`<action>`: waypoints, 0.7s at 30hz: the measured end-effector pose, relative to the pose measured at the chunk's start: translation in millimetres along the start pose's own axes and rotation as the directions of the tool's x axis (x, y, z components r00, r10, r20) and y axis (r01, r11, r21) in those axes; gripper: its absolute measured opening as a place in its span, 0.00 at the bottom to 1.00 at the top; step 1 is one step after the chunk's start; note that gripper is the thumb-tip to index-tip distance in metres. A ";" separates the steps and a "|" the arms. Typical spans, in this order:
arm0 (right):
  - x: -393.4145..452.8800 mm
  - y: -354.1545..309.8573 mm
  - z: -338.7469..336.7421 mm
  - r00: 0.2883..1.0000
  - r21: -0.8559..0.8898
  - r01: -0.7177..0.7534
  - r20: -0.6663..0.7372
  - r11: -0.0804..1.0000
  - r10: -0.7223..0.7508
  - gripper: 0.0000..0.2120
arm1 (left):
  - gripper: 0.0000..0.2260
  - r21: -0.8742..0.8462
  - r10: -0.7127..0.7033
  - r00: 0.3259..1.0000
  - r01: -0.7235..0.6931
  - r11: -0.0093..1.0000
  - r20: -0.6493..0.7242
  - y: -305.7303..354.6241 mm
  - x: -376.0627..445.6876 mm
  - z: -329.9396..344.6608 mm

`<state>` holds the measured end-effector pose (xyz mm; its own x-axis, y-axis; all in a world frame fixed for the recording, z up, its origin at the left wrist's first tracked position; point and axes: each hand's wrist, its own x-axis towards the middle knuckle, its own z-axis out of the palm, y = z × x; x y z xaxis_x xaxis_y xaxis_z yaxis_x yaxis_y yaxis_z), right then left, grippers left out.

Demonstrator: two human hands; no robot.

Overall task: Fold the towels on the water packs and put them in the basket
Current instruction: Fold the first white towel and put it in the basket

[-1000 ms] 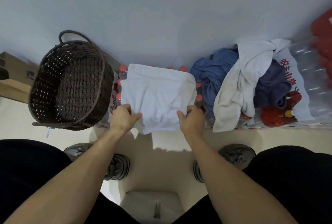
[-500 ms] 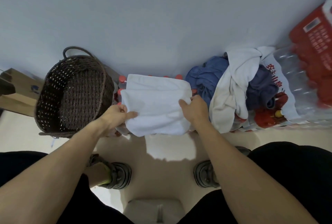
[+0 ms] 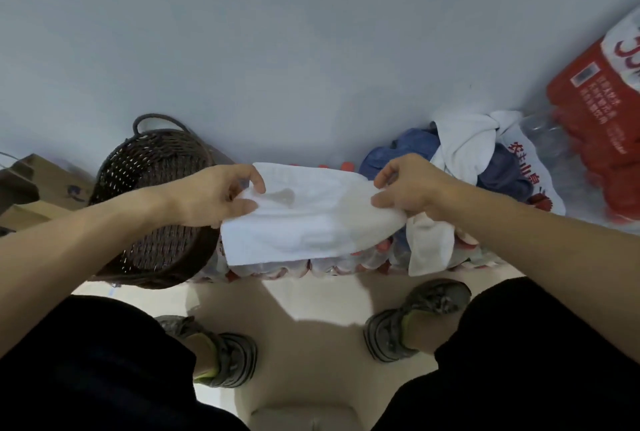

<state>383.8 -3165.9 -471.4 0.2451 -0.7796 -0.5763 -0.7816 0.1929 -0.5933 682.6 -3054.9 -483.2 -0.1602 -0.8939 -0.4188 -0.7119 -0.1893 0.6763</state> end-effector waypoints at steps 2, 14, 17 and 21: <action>-2.5 5.9 -6.1 1.000 -0.057 -0.016 0.025 0.998 0.018 0.08 | 0.02 -0.003 0.056 0.997 -0.056 0.998 -0.052 4.5 -3.1 -4.6; 0.6 4.5 -27.9 0.984 0.424 -0.061 0.176 0.903 -0.017 0.16 | 0.15 -0.259 -0.072 0.996 0.057 0.964 -0.048 -0.7 0.7 -30.0; 2.6 2.7 -32.8 0.995 0.147 0.021 0.092 0.989 -0.035 0.11 | 0.09 -0.314 -0.111 0.963 0.029 0.949 -0.245 2.2 8.3 -26.6; 7.2 2.2 -32.8 0.991 -0.098 0.038 0.132 0.994 -0.025 0.06 | 0.06 -0.257 -0.060 0.940 -0.031 0.966 -0.336 6.1 12.5 -22.4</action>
<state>365.0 -3190.6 -458.4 0.3379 -0.6986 -0.6307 -0.8241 0.1041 -0.5569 691.5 -3076.3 -470.7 0.1219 -0.9654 -0.2304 -0.5066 -0.2601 0.8220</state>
